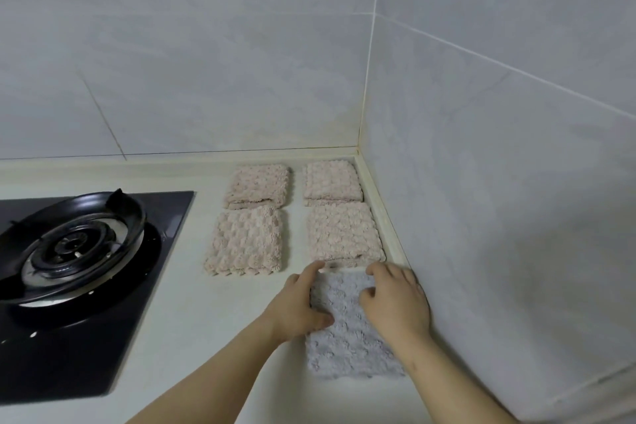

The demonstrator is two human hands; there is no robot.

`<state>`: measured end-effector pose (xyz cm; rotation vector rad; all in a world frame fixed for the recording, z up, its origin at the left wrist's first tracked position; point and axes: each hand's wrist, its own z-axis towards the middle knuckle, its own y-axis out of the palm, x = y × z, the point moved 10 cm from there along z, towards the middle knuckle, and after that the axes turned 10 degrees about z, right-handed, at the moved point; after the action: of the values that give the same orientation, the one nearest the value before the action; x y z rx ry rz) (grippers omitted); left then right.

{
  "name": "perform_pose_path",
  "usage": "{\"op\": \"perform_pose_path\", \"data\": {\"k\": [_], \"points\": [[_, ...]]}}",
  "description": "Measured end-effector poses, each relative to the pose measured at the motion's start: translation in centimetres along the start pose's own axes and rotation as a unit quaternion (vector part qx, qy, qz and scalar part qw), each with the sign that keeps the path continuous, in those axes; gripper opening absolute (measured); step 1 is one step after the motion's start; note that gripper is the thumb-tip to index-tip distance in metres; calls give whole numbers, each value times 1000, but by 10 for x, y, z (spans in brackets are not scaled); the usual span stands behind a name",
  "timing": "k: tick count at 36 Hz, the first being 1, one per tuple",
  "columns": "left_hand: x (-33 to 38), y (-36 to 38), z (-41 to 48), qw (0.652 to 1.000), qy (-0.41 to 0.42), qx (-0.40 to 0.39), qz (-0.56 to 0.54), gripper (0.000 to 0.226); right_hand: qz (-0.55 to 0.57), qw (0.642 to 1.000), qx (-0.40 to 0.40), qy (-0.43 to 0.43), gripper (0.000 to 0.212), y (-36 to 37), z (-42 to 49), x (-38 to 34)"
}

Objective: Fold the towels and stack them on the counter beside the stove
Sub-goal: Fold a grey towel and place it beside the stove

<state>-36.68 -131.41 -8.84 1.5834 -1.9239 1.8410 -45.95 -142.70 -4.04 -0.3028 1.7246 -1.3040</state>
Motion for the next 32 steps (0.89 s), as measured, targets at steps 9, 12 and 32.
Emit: {"op": "perform_pose_path", "data": {"k": [9,12,32], "points": [[-10,-16,2,997,-35,75,3,44,-34,999,-38,3,35,8,-1,1],[-5,-12,3,997,-27,68,0,46,-38,998,-42,0,34,10,-1,0],[-60,-85,-45,977,-92,172,-80,10,58,994,-56,-79,30,29,6,-79]]}}
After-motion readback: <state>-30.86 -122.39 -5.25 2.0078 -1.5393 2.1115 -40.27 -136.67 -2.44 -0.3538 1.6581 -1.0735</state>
